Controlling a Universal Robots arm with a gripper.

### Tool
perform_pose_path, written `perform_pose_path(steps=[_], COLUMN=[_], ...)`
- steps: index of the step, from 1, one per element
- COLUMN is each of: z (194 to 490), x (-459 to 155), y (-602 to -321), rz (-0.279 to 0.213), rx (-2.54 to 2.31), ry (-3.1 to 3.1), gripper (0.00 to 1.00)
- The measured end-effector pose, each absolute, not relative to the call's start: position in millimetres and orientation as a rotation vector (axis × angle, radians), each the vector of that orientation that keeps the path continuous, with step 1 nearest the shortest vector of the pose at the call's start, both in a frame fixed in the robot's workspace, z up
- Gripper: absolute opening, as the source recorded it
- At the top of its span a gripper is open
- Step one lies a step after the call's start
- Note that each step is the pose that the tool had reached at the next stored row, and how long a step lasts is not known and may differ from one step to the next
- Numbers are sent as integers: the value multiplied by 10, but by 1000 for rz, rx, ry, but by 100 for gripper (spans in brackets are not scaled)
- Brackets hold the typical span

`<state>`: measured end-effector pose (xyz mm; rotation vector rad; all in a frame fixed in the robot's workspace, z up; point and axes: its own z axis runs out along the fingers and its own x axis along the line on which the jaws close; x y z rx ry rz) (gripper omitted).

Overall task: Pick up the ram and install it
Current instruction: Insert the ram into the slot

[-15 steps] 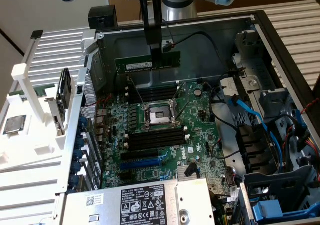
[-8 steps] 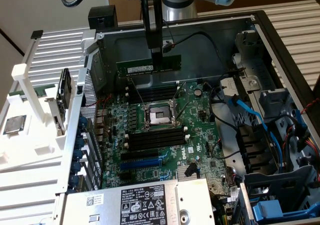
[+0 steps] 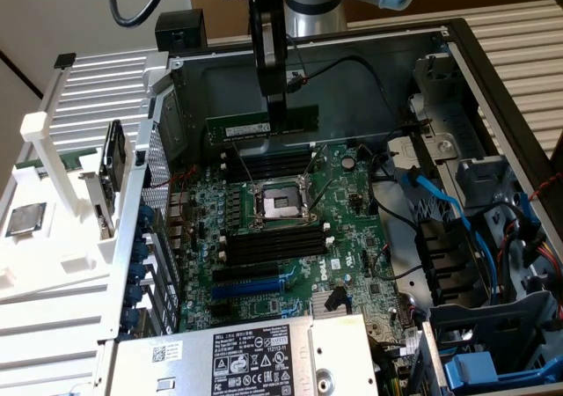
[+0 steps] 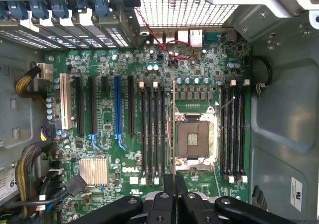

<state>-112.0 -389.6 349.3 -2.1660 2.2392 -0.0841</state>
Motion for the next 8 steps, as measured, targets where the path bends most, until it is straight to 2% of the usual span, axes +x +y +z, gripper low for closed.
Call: perform_pose_path(steps=[8], z=[3492], x=[-1120], y=[-3896], rz=[-84], rx=[-2166], ry=[2239], gripper=[12])
